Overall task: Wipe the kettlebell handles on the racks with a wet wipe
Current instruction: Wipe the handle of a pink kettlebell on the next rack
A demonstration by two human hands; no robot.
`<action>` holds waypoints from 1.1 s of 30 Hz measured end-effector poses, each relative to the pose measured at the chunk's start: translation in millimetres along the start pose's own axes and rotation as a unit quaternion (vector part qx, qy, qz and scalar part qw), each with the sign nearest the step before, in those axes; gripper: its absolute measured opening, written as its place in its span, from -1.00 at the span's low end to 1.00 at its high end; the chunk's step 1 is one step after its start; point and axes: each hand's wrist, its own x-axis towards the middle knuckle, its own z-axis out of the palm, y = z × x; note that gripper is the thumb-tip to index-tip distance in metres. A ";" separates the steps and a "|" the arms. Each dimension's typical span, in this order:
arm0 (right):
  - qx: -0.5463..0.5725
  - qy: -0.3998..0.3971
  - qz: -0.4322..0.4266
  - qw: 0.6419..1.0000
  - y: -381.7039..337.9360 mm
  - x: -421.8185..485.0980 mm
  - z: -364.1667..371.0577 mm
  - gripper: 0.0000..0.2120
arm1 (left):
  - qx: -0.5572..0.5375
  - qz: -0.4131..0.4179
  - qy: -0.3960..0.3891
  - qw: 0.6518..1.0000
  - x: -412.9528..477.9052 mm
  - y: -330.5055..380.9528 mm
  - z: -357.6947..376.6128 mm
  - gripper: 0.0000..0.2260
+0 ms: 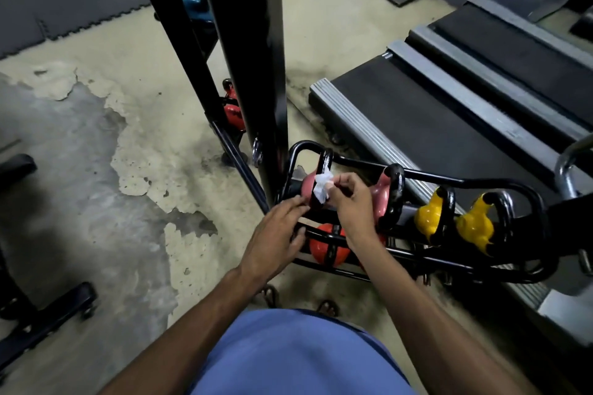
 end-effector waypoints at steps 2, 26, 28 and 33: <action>-0.158 0.009 -0.118 0.980 1.0 -3.8 0.4 -0.91 | 0.041 -0.014 -0.020 0.999 10.2 -4.3 -0.9 -0.47; -0.605 -0.166 -0.453 0.634 -11.6 -9.4 -18.0 -0.87 | 0.266 0.040 -0.161 0.950 25.9 -23.3 17.2 -0.34; -0.528 -0.079 -0.377 0.757 1.3 -23.0 -11.7 -0.85 | 0.255 0.027 -0.153 0.954 25.9 -22.3 17.5 -0.28; -0.187 0.093 -0.091 0.974 19.7 -37.1 14.1 -0.78 | 0.260 0.028 -0.158 0.952 26.1 -21.1 16.3 -0.22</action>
